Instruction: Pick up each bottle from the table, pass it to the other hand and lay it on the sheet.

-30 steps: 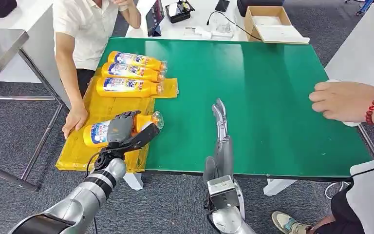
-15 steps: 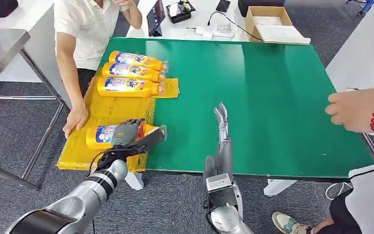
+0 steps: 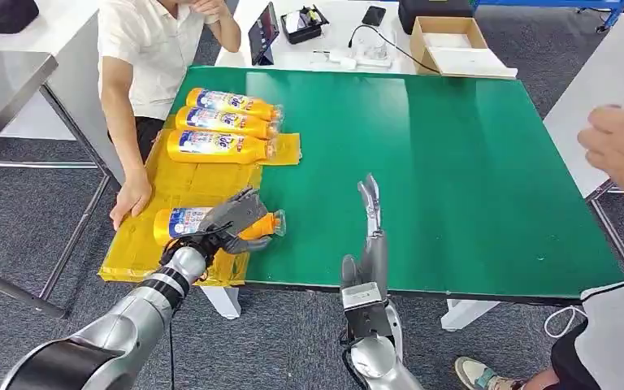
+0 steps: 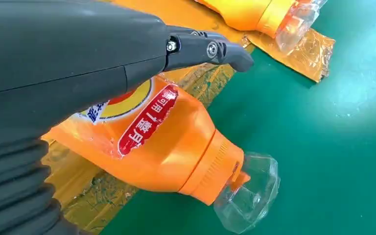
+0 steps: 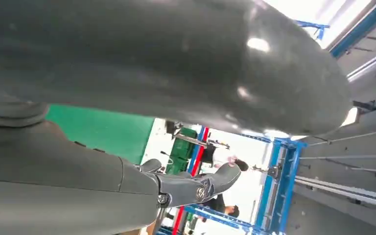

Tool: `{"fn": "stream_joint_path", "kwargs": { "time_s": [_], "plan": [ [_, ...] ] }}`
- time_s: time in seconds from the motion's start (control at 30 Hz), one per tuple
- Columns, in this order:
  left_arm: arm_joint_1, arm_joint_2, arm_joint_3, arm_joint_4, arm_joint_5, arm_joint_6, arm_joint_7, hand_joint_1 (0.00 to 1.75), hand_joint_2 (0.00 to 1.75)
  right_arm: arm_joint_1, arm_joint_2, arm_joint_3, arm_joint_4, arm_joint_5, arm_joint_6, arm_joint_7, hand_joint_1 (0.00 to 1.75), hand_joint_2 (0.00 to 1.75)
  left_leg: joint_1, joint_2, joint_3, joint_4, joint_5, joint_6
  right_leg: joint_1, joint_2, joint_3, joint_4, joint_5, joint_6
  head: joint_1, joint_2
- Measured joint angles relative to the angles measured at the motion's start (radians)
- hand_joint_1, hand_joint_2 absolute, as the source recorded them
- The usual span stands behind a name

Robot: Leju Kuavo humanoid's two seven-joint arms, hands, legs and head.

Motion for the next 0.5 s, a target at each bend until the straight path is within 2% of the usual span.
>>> {"fn": "stream_joint_path", "kwargs": {
  "time_s": [0.27,0.37,0.4,0.5],
  "plan": [
    [0.000,0.000,0.006,0.000,0.003,-0.002,-0.006,0.00,0.00,-0.005,0.000,0.000,0.015,0.000,0.000,0.000,0.00,0.00,0.000,0.000,0.000,0.000,0.000,0.000,0.000,0.000,0.000,0.000,0.000,0.000,0.000,0.000],
    [0.003,0.000,0.014,-0.005,0.069,-0.021,-0.060,0.00,0.00,-0.004,0.000,0.000,0.019,0.000,0.001,-0.001,0.00,0.00,0.000,0.000,0.000,0.000,0.000,0.000,0.000,0.000,0.000,0.000,0.000,0.000,0.000,0.000],
    [0.009,0.000,0.018,-0.014,0.108,-0.012,-0.089,0.00,1.75,-0.003,0.000,0.000,0.019,0.003,0.001,-0.002,0.00,0.00,0.000,0.000,0.000,0.000,0.000,0.000,0.000,0.000,0.000,0.000,0.000,0.000,0.000,0.000],
    [0.062,-0.014,0.031,-0.077,0.239,0.120,-0.182,0.00,1.75,0.008,-0.001,0.000,0.019,0.005,-0.013,-0.006,0.00,0.00,0.000,0.001,-0.001,0.000,0.000,0.000,0.000,0.001,-0.002,0.000,0.000,0.000,0.000,0.000]
  ]
}}
